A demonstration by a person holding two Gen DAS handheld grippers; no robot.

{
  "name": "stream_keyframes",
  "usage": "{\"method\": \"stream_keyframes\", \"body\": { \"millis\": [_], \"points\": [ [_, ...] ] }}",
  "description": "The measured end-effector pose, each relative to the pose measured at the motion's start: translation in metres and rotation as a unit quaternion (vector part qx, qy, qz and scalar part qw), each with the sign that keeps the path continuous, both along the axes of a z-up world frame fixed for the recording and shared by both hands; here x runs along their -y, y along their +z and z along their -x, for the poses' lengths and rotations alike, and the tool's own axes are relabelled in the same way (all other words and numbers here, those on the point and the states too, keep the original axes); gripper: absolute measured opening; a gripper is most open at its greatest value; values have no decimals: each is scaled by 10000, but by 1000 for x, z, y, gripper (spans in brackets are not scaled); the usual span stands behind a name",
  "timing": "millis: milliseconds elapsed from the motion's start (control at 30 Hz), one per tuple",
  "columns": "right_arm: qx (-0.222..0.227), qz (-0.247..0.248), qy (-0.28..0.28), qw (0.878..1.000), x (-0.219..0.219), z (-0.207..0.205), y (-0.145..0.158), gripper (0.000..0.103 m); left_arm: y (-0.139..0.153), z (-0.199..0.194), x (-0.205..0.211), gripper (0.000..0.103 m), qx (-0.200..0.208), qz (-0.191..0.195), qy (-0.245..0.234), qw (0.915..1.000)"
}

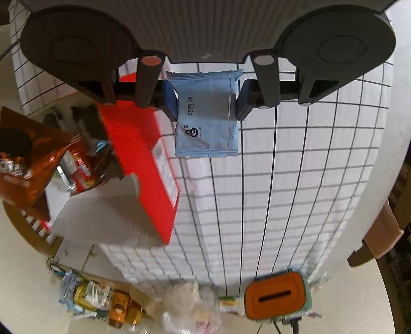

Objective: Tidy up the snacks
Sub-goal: 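Carry both bags over the red box and open both grippers to drop them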

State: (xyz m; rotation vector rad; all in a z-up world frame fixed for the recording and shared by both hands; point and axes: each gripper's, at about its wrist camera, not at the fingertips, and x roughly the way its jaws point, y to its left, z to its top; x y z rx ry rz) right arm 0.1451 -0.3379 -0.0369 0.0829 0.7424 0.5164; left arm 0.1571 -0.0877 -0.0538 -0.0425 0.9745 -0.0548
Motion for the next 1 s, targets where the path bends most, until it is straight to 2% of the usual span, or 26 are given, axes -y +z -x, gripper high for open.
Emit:
{"method": "stream_keyframes", "body": {
  "millis": [267,500,767,1000],
  "points": [
    [150,131,-25,9998,26,0,11,31,41,8,31,47,439,-47,-193,9988],
    [239,410,-50,9989,51,-10,14,31,56,2,71,47,576,-42,-476,9972],
    [28,681,82,9976,64,-28,-7,31,38,-18,123,47,369,-352,-818,9953],
    [-26,1185,696,9905,46,-34,-22,31,14,-28,154,47,212,-769,-1008,9917]
  ]
}}
